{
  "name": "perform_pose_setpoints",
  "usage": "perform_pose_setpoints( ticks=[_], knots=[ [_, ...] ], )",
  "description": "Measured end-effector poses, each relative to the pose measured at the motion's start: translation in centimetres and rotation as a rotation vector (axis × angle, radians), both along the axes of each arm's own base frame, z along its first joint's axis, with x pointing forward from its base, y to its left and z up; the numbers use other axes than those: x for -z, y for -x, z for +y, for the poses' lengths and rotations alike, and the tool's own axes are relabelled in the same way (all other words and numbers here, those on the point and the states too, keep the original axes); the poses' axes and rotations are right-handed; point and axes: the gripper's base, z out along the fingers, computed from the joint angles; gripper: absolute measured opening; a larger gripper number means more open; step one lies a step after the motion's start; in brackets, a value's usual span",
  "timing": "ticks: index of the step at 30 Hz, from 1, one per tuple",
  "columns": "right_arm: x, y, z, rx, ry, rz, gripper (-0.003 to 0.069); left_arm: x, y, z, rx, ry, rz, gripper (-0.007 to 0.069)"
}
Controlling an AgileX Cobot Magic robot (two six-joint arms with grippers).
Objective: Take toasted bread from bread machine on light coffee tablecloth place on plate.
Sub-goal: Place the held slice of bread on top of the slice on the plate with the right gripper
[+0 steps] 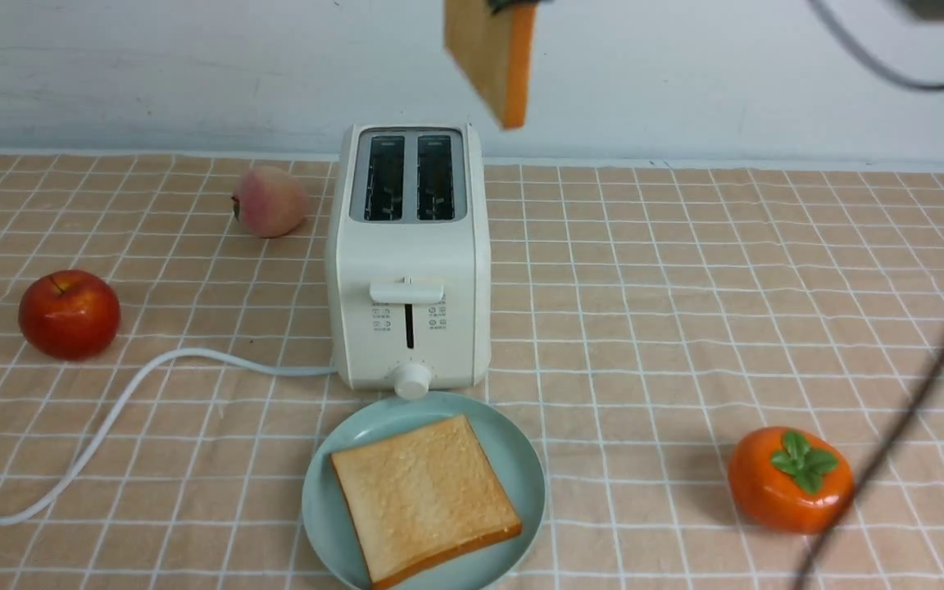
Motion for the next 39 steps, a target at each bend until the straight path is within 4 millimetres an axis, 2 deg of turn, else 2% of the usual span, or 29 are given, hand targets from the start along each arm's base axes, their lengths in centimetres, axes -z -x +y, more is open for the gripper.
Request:
perform_pose_setpoints(
  ticks=[1, 2, 4, 6, 9, 12, 14, 16, 17, 18, 19, 21, 22, 24, 26, 27, 29, 32, 33, 34, 39],
  knots=[
    [-2.6, 2.7, -1.9, -0.005, 0.002, -0.01, 0.0108, -0.1, -0.1, 0.0, -0.001, 0.004, -0.015, -0.0014],
    [-2.8, 3.1, -2.1, -0.008, 0.007, -0.005, 0.0108, -0.2, -0.1, 0.0, -0.001, 0.005, -0.02, -0.0014],
    [-5.9, 6.7, -4.3, -0.044, -0.008, -0.044, 0.0108, -0.4, -0.3, 0.0, -0.004, 0.013, -0.052, -0.0014],
    [-7.2, 8.8, -5.5, -0.071, -0.029, -0.067, 0.0108, -0.6, -0.4, -0.1, -0.005, 0.019, -0.074, -0.0014],
    [-7.5, 11.4, -6.6, -0.122, -0.042, -0.041, 0.0108, -0.8, -0.5, 0.0, -0.008, 0.023, -0.101, -0.0014],
    [-5.2, 12.7, -6.9, -0.174, -0.013, 0.063, 0.0108, -0.9, -0.5, -0.1, -0.009, 0.027, -0.115, -0.0014],
    [-2.5, 12.8, -6.3, -0.229, 0.033, 0.155, 0.0108, -1.0, -0.6, -0.1, -0.009, 0.029, -0.122, -0.0014],
    [1.7, 12.6, -5.3, -0.335, 0.096, 0.287, 0.0108, -1.0, -0.6, -0.1, -0.01, 0.03, -0.126, -0.0014],
    [3.4, 12.5, -4.8, -0.379, 0.112, 0.338, 0.0108, -1.0, -0.6, -0.1, -0.01, 0.03, -0.126, -0.0014],
    [3.9, 12.5, -4.7, -0.39, 0.116, 0.352, 0.0108, -1.0, -0.6, -0.1, -0.01, 0.03, -0.126, -0.0014],
    [6.8, 12.3, -3.8, -0.461, 0.116, 0.429, 0.0108, -1.0, -0.6, -0.1, -0.01, 0.03, -0.125, -0.0014],
    [9.3, 11.9, -2.8, -0.513, 0.088, 0.478, 0.0108, -1.0, -0.6, -0.1, -0.01, 0.03, -0.121, -0.0014],
    [11.2, 11.5, -2.0, -0.545, 0.056, 0.508, 0.0108, -0.9, -0.5, -0.1, -0.01, 0.029, -0.116, -0.0014],
    [13.7, 10.3, -1.0, -0.576, -0.023, 0.556, 0.0108, -0.9, -0.5, 0.0, -0.01, 0.027, -0.107, -0.0014],
    [14.7, 9.4, -0.6, -0.581, -0.071, 0.592, 0.0108, -0.8, -0.5, 0.0, -0.009, 0.026, -0.104, -0.0014],
    [16.0, 7.8, -0.5, -0.576, -0.142, 0.622, 0.0108, -0.8, -0.5, 0.0, -0.009, 0.024, -0.095, -0.0014],
    [17.0, 6.6, -0.5, -0.569, -0.197, 0.643, 0.0108, -0.7, -0.4, 0.0, -0.009, 0.022, -0.086, -0.0014],
    [20.4, 3.0, -0.9, -0.512, -0.34, 0.707, 0.0108, -0.4, -0.3, 0.0, -0.007, 0.013, -0.053, -0.0014],
    [20.3, 2.9, -1.0, -0.509, -0.348, 0.704, 0.0108, -0.4, -0.3, 0.0, -0.007, 0.012, -0.052, -0.0014],
    [22.1, 1.5, -1.3, -0.474, -0.399, 0.748, 0.0108, -0.3, -0.2, 0.0, -0.006, 0.01, -0.041, -0.0014],
    [26.7, -0.4, -1.0, -0.412, -0.455, 0.867, 0.0108, -0.1, -0.1, 0.0, -0.003, 0.006, -0.015, -0.0014]
  ],
)
